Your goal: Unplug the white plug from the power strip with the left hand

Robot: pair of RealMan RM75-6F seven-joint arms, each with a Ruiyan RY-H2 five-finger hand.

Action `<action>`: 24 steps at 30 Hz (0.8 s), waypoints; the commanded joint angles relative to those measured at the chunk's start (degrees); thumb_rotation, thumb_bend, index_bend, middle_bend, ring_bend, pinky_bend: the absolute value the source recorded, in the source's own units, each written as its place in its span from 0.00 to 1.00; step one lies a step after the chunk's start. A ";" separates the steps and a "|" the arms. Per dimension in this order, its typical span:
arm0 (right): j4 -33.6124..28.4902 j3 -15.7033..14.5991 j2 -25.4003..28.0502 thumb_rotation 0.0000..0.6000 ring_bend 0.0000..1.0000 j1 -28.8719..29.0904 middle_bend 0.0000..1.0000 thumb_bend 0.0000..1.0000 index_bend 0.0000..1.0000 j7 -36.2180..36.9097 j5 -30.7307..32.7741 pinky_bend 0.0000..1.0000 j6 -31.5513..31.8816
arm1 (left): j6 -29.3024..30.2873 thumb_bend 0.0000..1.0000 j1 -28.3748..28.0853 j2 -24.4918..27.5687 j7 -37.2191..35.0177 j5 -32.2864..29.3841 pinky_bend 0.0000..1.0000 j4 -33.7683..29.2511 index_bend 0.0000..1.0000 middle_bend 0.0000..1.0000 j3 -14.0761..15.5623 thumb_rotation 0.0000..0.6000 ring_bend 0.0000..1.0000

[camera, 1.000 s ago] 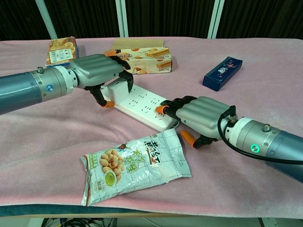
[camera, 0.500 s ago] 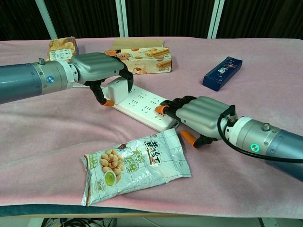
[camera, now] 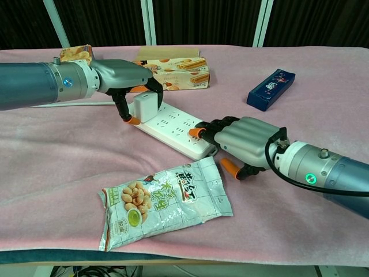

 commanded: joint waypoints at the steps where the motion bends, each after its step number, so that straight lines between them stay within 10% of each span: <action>1: -0.01 -0.11 -0.01 1.00 0.04 0.05 0.00 0.62 0.00 0.04 -0.09 0.06 -0.08 | -2.81 0.64 -1.40 0.76 2.44 -3.56 0.11 -0.89 0.63 0.62 -1.01 1.00 0.16; 24: -1.05 -0.67 0.43 1.00 0.04 0.97 0.03 0.62 0.04 -2.21 -0.58 0.06 -0.73 | -0.56 0.64 -4.71 2.43 14.88 -17.69 0.11 -6.26 0.65 0.63 1.29 1.00 0.19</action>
